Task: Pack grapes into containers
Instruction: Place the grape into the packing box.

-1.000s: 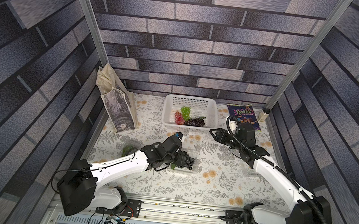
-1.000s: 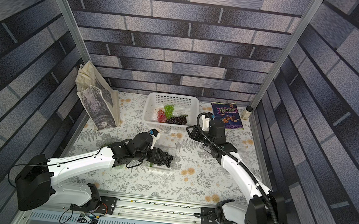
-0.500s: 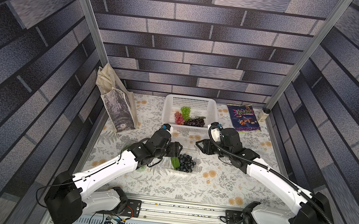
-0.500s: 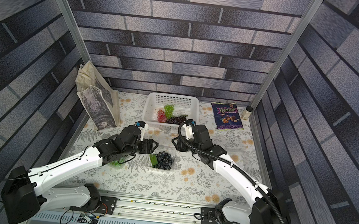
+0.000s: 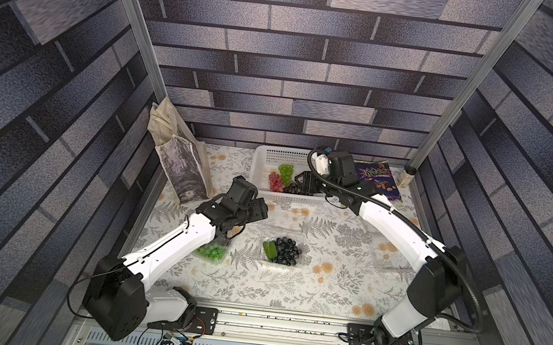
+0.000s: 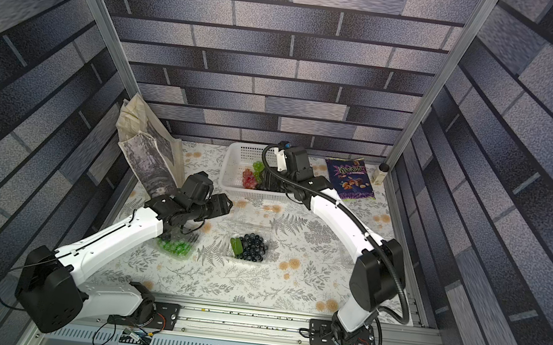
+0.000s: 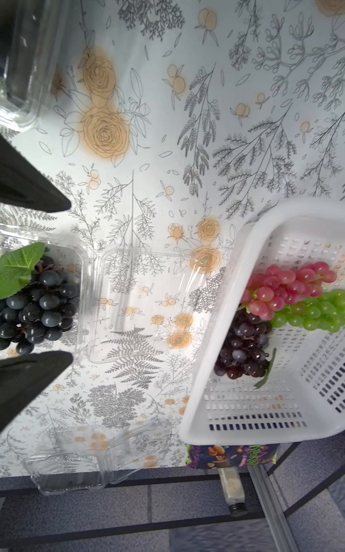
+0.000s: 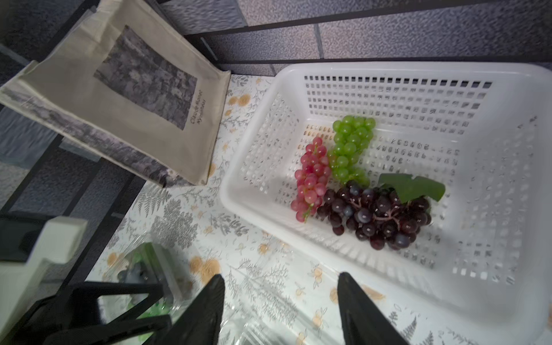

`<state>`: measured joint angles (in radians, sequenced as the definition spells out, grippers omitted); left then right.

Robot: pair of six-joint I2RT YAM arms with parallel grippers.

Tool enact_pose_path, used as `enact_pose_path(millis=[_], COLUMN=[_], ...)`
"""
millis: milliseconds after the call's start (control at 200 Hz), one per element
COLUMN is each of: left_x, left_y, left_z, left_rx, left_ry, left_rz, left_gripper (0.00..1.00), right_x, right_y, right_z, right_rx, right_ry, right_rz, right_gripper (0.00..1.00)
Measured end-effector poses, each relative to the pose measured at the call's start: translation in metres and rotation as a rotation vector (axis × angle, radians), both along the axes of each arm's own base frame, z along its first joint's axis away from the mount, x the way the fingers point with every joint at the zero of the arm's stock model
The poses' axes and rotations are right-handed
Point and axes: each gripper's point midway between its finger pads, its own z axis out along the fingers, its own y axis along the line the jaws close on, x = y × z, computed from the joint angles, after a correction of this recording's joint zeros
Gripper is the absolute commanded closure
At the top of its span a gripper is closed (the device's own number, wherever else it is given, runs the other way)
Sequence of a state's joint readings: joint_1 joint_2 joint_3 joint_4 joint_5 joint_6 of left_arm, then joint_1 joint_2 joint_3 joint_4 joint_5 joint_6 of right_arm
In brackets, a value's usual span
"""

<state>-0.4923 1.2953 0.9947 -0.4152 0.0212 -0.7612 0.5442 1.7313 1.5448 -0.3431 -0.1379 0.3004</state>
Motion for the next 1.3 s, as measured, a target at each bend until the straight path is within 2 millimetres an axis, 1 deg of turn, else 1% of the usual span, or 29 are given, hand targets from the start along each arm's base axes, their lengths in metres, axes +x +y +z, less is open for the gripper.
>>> enact_pose_path(millis=[35, 130, 145, 195, 235, 336, 401, 451, 531, 671, 801, 932, 1102, 1297], left_x=[0.008, 0.026, 0.029, 0.038, 0.046, 0.061, 0.070, 0.075, 0.077, 0.076, 0.076, 0.076, 0.076, 0.076], left_y=[0.004, 0.014, 0.015, 0.018, 0.020, 0.021, 0.020, 0.019, 0.018, 0.015, 0.013, 0.011, 0.011, 0.010], left_z=[0.000, -0.002, -0.003, -0.005, -0.006, -0.011, -0.013, -0.013, -0.015, -0.014, -0.013, -0.014, -0.013, -0.014], left_rx=[-0.001, 0.000, 0.000, 0.000, 0.001, 0.004, 0.003, 0.001, -0.001, -0.009, -0.021, -0.030, -0.040, -0.049], left_ry=[0.004, 0.020, 0.023, 0.034, 0.043, 0.061, 0.073, 0.076, 0.080, 0.083, 0.083, 0.085, 0.085, 0.084], left_rz=[0.018, 0.059, 0.063, 0.078, 0.086, 0.087, 0.082, 0.076, 0.065, 0.052, 0.043, 0.036, 0.033, 0.028], left_gripper=[0.24, 0.25, 0.25, 0.25, 0.25, 0.26, 0.26, 0.26, 0.26, 0.26, 0.26, 0.26, 0.26, 0.26], right_x=[0.016, 0.051, 0.057, 0.075, 0.088, 0.110, 0.121, 0.125, 0.129, 0.129, 0.130, 0.137, 0.144, 0.146], right_y=[0.001, 0.005, 0.006, 0.008, 0.011, 0.019, 0.025, 0.027, 0.031, 0.033, 0.037, 0.042, 0.047, 0.049], right_z=[-0.007, -0.028, -0.034, -0.045, -0.057, -0.085, -0.099, -0.110, -0.124, -0.141, -0.149, -0.150, -0.156, -0.171], right_rx=[-0.008, -0.030, -0.037, -0.047, -0.058, -0.090, -0.104, -0.117, -0.127, -0.136, -0.132, -0.118, -0.109, -0.107], right_ry=[0.012, 0.039, 0.046, 0.054, 0.063, 0.090, 0.103, 0.115, 0.137, 0.167, 0.181, 0.172, 0.170, 0.194], right_rz=[-0.009, -0.026, -0.026, -0.036, -0.038, -0.032, -0.026, -0.020, -0.011, 0.001, 0.012, 0.020, 0.022, 0.013], right_gripper=[0.40, 0.41, 0.42, 0.43, 0.43, 0.46, 0.47, 0.48, 0.50, 0.51, 0.51, 0.52, 0.54, 0.57])
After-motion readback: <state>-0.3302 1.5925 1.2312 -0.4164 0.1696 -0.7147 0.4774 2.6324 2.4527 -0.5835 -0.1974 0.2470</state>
